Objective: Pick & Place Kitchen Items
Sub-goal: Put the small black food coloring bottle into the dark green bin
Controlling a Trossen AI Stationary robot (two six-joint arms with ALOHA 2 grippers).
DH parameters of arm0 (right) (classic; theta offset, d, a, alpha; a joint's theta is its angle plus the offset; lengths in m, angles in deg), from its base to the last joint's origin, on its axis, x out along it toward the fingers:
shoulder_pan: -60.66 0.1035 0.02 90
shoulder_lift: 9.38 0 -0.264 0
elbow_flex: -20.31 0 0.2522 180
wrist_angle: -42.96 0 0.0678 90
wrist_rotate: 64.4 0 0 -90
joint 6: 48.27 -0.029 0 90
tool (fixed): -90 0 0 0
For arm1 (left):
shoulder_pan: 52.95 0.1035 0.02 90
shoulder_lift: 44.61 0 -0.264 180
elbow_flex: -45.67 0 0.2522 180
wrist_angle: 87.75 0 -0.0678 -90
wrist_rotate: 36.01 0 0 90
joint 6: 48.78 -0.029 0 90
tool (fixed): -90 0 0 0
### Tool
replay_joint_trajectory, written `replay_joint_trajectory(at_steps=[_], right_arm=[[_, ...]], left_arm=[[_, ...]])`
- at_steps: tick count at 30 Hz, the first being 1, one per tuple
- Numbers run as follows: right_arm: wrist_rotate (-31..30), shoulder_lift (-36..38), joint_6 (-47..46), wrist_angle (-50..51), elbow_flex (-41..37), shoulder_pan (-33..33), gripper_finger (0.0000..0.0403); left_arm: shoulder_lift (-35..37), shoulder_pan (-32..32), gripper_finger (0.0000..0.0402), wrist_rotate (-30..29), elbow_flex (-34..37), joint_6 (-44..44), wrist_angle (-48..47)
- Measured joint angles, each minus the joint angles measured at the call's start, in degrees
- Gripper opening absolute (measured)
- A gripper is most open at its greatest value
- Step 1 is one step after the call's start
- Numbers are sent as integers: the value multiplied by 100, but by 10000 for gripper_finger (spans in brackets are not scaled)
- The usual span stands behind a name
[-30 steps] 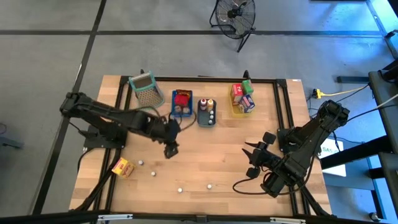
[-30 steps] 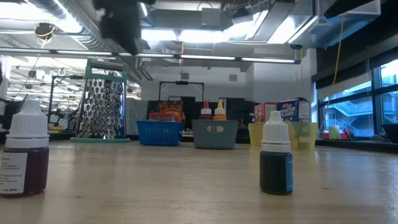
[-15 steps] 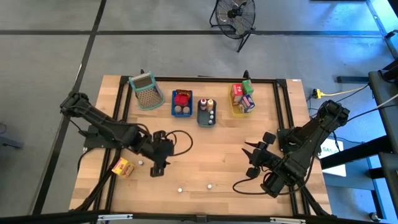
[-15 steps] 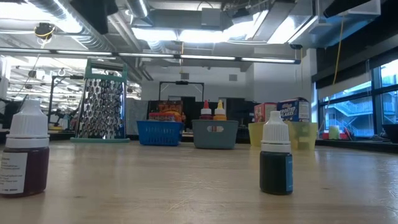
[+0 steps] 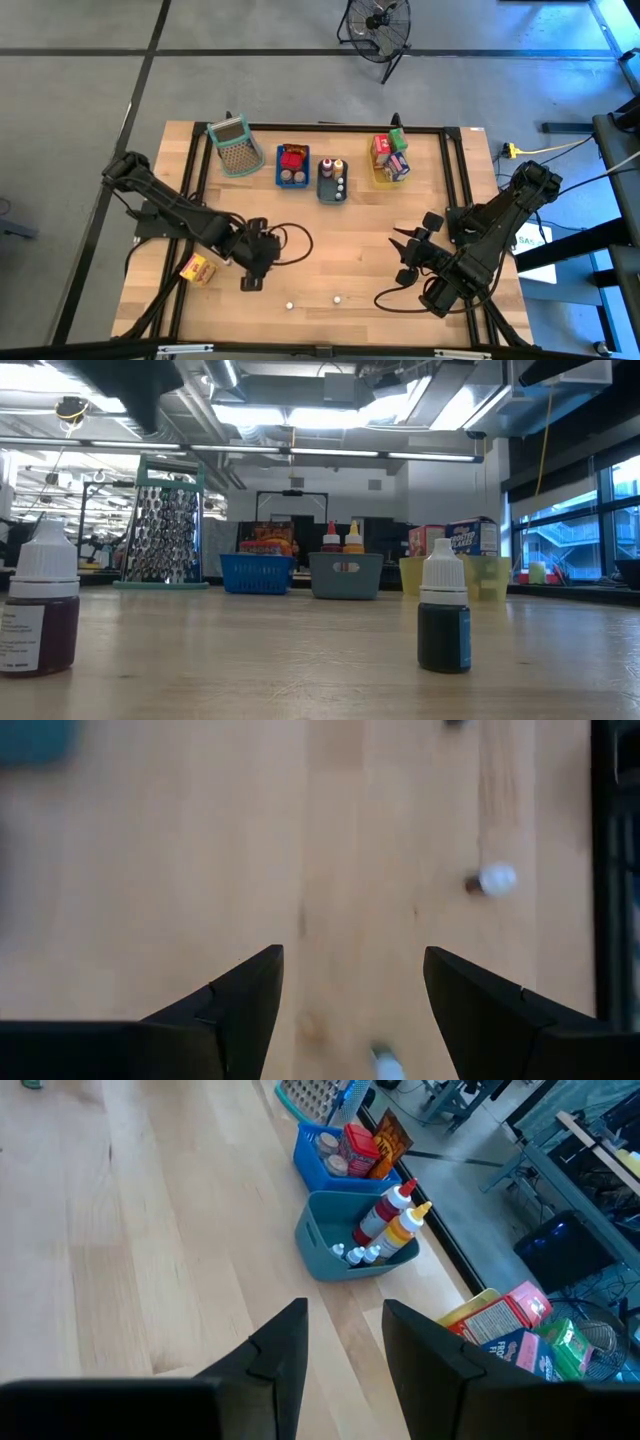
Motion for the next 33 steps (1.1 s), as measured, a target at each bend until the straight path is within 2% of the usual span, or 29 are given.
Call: replay_joint_trajectory(at_steps=[4,7,16,21,33], right_arm=[[-2,0,0,-2,0,0,133],[-4,0,-2,-15,0,0,133],[-18,0,1,-15,0,-87,133],[-17,0,14,-15,0,-204,133],[-15,0,191,-133,0,-463,133]], left_arm=[[-81,-75,237,800,0,177,-446],[-134,-248,237,901,0,533,-719],[-175,-715,237,-70,0,207,-738],[-175,-907,237,-393,55,199,-747],[-175,-1091,237,-362,724,602,-561]])
